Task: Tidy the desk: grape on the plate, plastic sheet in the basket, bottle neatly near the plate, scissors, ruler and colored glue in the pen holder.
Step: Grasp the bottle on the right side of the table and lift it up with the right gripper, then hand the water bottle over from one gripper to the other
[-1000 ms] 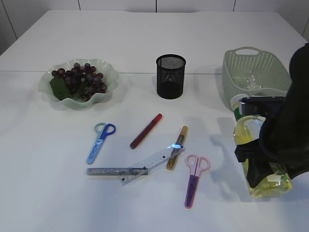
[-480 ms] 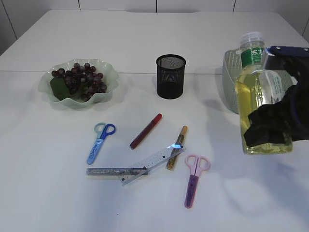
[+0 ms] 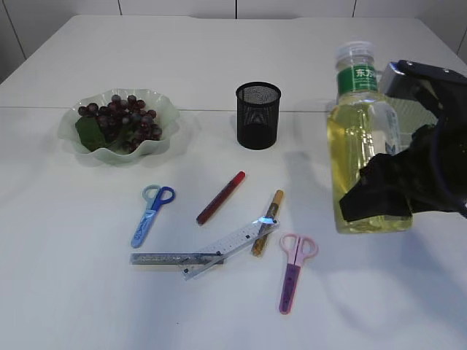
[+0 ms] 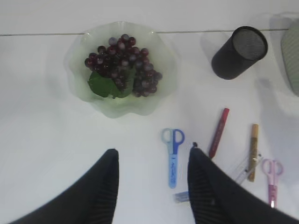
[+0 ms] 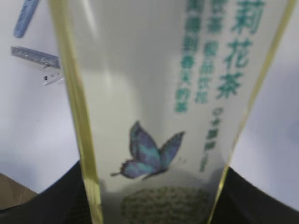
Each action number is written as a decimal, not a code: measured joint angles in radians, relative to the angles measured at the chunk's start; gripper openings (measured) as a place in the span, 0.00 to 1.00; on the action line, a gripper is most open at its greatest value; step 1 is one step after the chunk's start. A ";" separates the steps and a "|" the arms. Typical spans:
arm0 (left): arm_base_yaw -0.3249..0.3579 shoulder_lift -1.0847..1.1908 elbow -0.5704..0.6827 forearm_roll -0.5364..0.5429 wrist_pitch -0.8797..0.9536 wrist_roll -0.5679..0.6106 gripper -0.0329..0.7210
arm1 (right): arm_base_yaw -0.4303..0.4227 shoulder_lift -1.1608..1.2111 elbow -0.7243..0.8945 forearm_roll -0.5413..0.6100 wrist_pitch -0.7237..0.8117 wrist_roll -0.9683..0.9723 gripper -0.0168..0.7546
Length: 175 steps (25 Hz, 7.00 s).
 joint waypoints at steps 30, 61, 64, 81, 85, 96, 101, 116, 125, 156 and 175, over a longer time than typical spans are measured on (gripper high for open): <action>0.000 0.000 0.420 -0.773 -0.030 0.764 0.57 | 0.002 -0.002 0.000 0.913 0.286 -1.125 0.58; -0.108 0.036 0.592 -1.245 -0.066 1.160 0.87 | 0.002 -0.002 0.000 1.113 0.316 -1.152 0.58; -0.108 0.036 0.592 -1.246 -0.068 1.162 0.83 | 0.002 -0.002 0.000 1.113 0.316 -1.150 0.58; -0.108 0.036 0.592 -1.197 -0.068 1.138 0.79 | 0.002 0.094 0.000 1.114 0.352 -1.156 0.58; -0.108 0.036 0.592 -1.196 -0.068 1.138 0.79 | 0.002 0.141 0.000 1.108 0.364 -1.175 0.58; -0.112 0.036 0.592 -1.188 -0.068 1.138 0.87 | 0.002 0.172 0.000 1.108 0.375 -1.208 0.58; -0.162 0.036 0.592 -1.199 -0.068 1.138 0.88 | 0.002 0.172 0.000 1.108 0.375 -1.212 0.58; -0.213 0.129 0.592 -1.220 -0.073 1.138 0.88 | 0.002 0.172 0.000 1.108 0.375 -1.214 0.58; -0.220 0.144 0.592 -1.254 -0.073 1.151 0.87 | 0.002 0.173 0.000 1.099 0.375 -1.214 0.58; -0.312 0.253 0.546 -1.311 -0.059 1.175 0.83 | -0.002 0.175 0.000 1.080 0.367 -1.206 0.58; -0.312 0.256 0.546 -1.315 -0.057 1.177 0.69 | -0.002 0.175 0.000 1.083 0.367 -1.214 0.58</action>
